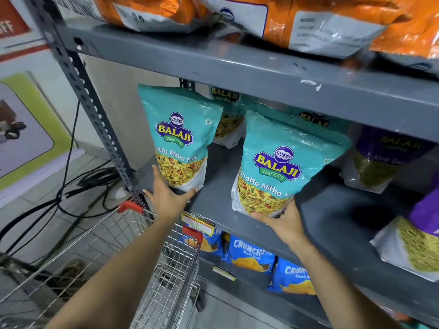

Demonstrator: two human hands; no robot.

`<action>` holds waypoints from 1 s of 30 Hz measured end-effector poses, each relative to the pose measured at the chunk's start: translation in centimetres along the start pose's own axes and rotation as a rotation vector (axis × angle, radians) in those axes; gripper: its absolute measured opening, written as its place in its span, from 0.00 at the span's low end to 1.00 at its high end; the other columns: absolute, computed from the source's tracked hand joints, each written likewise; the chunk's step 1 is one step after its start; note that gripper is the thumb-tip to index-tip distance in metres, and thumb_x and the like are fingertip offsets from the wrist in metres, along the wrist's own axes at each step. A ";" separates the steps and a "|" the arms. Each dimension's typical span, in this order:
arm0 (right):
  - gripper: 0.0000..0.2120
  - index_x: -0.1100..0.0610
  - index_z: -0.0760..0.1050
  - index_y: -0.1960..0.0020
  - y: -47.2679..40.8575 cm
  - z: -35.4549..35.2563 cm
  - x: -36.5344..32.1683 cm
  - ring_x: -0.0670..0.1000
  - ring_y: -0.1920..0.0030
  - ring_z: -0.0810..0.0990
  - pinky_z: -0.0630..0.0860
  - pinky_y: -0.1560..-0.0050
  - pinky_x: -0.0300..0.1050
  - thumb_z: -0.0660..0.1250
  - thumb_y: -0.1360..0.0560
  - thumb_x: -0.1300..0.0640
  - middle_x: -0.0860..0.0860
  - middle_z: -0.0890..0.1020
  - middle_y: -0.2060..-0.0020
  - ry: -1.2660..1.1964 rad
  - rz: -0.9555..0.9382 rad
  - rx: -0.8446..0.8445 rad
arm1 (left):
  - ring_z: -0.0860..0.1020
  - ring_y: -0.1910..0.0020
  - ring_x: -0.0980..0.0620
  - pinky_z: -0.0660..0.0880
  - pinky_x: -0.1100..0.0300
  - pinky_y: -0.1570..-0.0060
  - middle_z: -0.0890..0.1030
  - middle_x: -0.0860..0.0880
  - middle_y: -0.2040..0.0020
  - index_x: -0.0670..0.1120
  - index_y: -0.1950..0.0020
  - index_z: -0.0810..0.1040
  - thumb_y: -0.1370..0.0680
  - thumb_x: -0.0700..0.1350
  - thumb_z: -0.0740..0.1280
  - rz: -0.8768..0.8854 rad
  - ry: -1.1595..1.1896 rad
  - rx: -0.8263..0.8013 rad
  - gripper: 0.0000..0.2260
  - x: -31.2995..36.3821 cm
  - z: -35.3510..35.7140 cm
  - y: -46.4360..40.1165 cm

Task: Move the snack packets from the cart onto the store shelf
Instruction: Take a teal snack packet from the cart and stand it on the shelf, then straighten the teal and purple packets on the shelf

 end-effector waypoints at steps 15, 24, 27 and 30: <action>0.46 0.46 0.66 0.33 1.0 -0.1 -0.1 0.44 0.38 0.79 0.78 0.38 0.47 0.86 0.45 0.56 0.44 0.80 0.40 -0.009 -0.004 -0.032 | 0.61 0.24 0.43 0.48 0.38 0.24 0.63 0.46 0.24 0.48 0.22 0.49 0.40 0.58 0.80 0.025 0.014 -0.041 0.57 -0.7 -0.1 -0.3; 0.46 0.43 0.65 0.33 1.3 -0.2 -0.3 0.42 0.39 0.78 0.78 0.38 0.48 0.85 0.44 0.53 0.41 0.80 0.41 0.018 -0.007 -0.029 | 0.63 0.26 0.42 0.55 0.36 0.26 0.67 0.44 0.27 0.48 0.23 0.52 0.42 0.56 0.81 0.008 0.045 0.007 0.56 -1.1 0.0 0.0; 0.45 0.42 0.65 0.34 1.3 -0.2 -0.4 0.41 0.40 0.78 0.78 0.37 0.48 0.85 0.44 0.53 0.40 0.80 0.42 0.016 -0.001 -0.032 | 0.64 0.27 0.42 0.57 0.36 0.27 0.68 0.44 0.28 0.49 0.24 0.52 0.44 0.60 0.79 -0.012 0.051 0.004 0.57 -1.7 0.0 0.0; 0.47 0.43 0.64 0.32 1.1 -0.2 -0.4 0.42 0.39 0.78 0.78 0.37 0.47 0.85 0.44 0.52 0.40 0.79 0.41 0.018 0.001 -0.023 | 0.65 0.27 0.43 0.57 0.36 0.27 0.68 0.45 0.28 0.50 0.24 0.52 0.45 0.62 0.78 -0.023 0.056 -0.012 0.57 -1.9 0.0 -0.1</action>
Point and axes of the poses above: each hand's wrist, its own y-axis away from the middle knuckle, its own z-axis out of the palm, x = y × z, the point moved 6 cm from there along -y, towards the middle knuckle
